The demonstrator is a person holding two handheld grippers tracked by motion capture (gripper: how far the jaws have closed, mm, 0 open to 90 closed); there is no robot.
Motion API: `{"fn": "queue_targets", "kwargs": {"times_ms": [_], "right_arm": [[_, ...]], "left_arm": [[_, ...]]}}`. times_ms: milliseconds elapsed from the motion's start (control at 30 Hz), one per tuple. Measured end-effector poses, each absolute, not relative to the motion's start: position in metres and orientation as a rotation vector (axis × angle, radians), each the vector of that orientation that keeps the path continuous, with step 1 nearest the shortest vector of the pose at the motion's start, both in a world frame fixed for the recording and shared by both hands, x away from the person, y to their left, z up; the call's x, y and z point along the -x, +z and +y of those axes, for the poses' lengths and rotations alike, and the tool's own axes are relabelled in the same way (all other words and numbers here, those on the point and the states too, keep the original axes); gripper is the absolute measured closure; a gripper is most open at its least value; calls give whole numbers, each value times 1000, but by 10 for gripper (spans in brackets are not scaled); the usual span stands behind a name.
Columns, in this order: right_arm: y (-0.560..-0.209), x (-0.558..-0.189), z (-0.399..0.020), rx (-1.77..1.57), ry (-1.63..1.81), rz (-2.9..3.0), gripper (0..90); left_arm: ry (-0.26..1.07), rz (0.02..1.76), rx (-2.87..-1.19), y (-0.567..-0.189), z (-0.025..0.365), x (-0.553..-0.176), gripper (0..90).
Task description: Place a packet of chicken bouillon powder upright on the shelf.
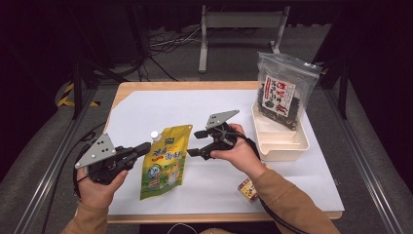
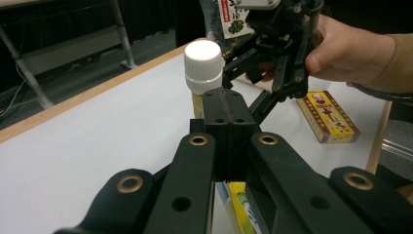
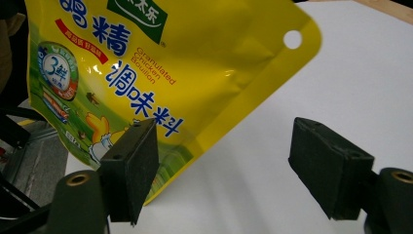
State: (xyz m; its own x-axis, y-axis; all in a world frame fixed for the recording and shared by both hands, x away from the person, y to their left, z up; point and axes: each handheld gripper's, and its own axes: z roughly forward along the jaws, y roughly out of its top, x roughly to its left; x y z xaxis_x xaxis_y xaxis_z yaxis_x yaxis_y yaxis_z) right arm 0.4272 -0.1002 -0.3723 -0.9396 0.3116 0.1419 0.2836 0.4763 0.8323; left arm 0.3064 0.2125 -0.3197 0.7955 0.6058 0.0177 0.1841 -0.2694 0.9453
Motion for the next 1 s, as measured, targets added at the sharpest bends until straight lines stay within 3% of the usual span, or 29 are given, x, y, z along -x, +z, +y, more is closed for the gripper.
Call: {"fn": "queue_targets", "kwargs": {"times_ms": [767,1000], "right_arm": [[-393,-433,-72,-490,1629,2757,223],[-391,-430,-73,-461,1657,2773,280]], "left_arm": [[448,586,-1837,-319,212,-306,900],[448,597,-1821,-320,213,-307,900]]}}
